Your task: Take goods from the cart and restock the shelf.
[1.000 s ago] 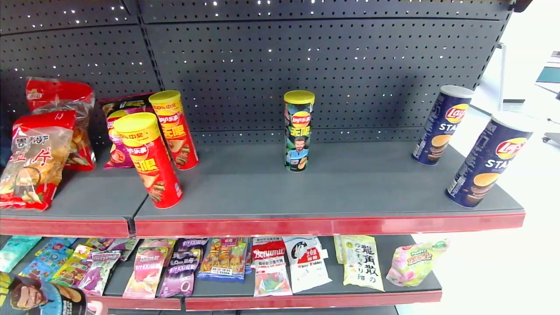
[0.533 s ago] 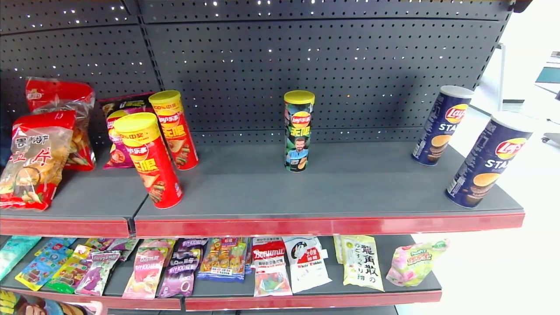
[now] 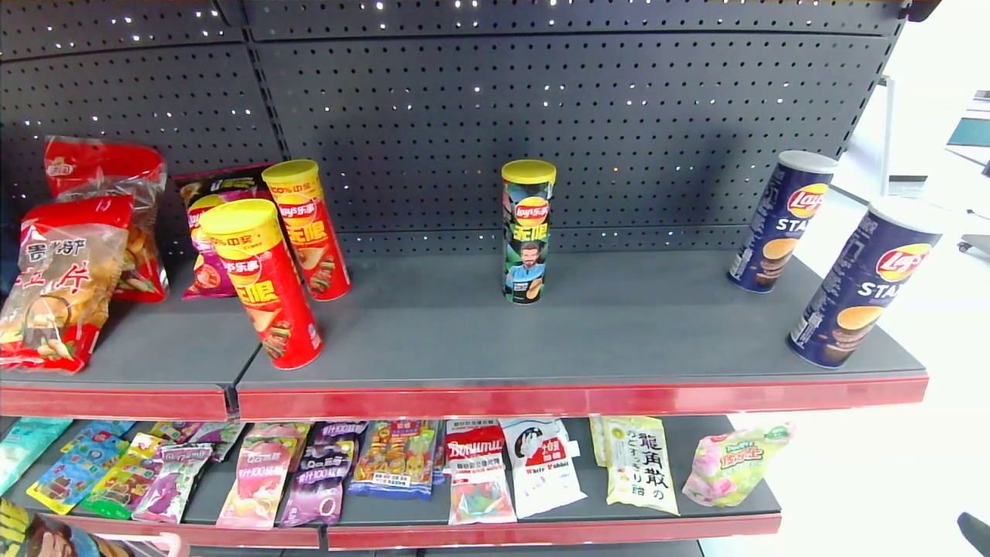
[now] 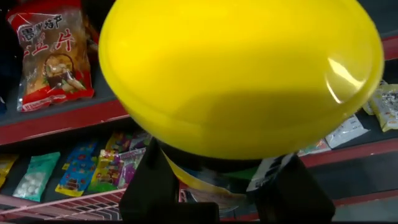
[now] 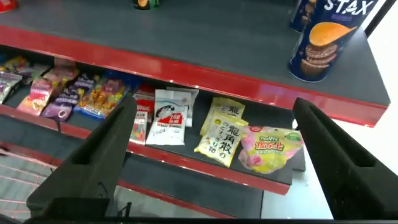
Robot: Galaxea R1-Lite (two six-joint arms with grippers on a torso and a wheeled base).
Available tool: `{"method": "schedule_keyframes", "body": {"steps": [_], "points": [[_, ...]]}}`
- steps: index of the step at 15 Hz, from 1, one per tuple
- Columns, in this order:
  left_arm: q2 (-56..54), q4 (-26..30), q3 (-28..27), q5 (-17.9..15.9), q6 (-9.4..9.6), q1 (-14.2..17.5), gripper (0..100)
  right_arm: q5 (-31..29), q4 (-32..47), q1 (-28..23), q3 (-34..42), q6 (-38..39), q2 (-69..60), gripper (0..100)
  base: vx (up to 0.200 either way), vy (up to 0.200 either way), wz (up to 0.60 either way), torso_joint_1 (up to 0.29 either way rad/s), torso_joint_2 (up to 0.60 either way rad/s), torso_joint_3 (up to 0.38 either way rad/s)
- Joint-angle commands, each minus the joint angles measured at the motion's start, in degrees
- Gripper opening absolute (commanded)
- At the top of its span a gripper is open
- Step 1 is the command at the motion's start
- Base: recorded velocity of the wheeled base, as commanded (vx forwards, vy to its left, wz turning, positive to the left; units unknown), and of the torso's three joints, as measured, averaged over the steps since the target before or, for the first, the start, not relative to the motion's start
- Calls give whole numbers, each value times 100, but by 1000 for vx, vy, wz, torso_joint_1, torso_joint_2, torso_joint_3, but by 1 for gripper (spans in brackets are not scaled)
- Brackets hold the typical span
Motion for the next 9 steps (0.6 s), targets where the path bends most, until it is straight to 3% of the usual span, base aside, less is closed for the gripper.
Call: {"method": "schedule_keyframes", "body": {"steps": [1,3,8,9], "points": [[185,14,-103,19,24,3,0,-65,-4,-25,-242,-114,414,100,0,0,0,0,0,0],[158,5,-103,19,120,3,0,-56,-48,-8,-250,-466,713,100,0,0,0,0,0,0],[141,5,-103,-34,129,-6,0,-56,-57,19,-233,-501,941,100,200,0,0,-7,1,3],[132,5,-103,-61,129,-15,0,-39,-57,27,-259,-589,1020,100,0,0,0,0,0,0]]}}
